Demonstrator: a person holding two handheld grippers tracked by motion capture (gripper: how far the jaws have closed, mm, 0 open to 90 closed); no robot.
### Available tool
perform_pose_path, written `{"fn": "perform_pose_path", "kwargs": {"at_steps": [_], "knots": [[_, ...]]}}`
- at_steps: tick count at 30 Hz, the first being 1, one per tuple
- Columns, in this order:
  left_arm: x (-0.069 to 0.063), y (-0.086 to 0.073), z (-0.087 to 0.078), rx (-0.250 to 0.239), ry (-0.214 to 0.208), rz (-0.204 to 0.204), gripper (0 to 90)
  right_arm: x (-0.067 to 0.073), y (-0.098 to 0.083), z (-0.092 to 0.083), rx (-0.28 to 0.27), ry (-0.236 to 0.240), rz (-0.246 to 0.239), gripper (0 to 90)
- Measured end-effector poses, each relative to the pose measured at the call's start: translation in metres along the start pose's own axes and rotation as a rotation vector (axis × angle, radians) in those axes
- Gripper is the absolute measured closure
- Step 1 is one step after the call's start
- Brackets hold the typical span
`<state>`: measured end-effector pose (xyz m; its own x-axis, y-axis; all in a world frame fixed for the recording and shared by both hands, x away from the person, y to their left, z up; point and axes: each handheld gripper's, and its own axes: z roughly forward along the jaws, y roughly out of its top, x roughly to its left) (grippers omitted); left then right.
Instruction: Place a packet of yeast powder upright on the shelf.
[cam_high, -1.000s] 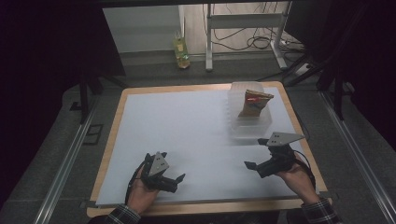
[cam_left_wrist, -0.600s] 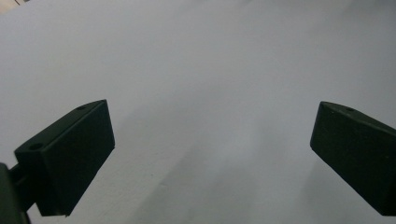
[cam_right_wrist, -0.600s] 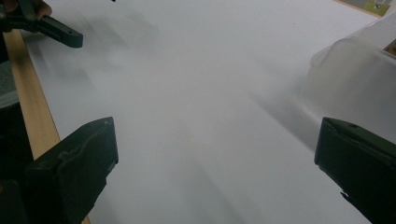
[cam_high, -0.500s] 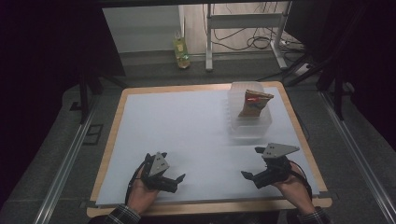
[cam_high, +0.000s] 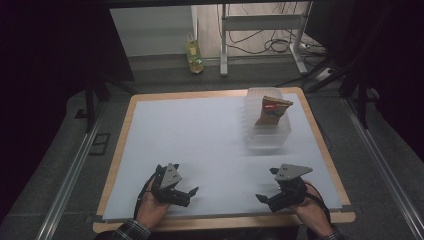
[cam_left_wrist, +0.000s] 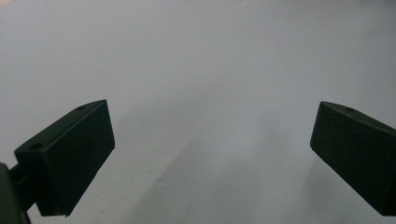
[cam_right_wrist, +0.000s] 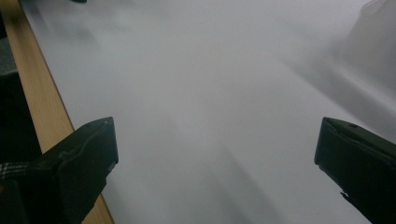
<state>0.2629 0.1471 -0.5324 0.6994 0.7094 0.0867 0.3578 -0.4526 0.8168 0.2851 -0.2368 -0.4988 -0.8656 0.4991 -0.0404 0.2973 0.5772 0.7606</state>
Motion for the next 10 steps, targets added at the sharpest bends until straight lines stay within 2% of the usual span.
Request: {"fn": "perform_pose_path", "kwargs": {"at_steps": [6, 10], "knots": [[0.0012, -0.0008, 0.0006, 0.007, 0.0, 0.003, 0.0, 0.0001, -0.0071, 0.0093, 0.062, 0.011, -0.005, 0.0], [0.0013, -0.0002, 0.0009, 0.005, -0.001, 0.005, 0.0, -0.001, -0.0079, 0.0093, 0.062, 0.026, 0.019, 0.0]]}}
